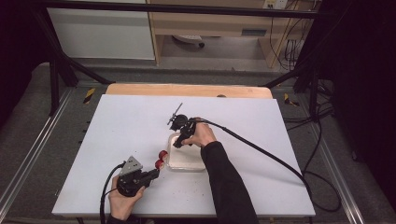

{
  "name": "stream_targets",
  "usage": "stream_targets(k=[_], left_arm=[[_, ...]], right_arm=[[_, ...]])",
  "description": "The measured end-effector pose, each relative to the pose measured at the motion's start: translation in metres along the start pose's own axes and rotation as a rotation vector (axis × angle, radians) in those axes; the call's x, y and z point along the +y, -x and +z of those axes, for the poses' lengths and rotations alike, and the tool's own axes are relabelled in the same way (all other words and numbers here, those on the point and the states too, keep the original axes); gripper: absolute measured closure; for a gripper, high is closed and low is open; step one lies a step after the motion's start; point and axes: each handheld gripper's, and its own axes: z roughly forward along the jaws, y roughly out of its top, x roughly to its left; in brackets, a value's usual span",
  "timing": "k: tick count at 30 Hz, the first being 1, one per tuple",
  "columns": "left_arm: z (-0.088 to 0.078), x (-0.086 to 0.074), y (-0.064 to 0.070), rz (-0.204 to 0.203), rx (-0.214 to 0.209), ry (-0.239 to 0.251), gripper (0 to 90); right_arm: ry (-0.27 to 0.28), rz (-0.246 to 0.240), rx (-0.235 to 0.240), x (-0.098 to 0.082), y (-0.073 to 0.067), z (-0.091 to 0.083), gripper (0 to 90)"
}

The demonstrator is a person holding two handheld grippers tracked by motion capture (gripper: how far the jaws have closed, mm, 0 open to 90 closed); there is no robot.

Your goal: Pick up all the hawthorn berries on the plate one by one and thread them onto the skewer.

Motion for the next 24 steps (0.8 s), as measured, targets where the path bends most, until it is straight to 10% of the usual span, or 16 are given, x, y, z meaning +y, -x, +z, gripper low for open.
stream_targets(k=[10,24], left_arm=[[0.0,0.0,-0.001,0.0,0.001,0.0,88.1],[0.0,-0.001,0.0,0.003,0.001,-0.001,88.1]], right_arm=[[-0.042,-0.066,0.001,0.007,-0.001,0.01,51.4],[-0.058,-0.038,-0.008,0.009,-0.003,0.007,61.5]])
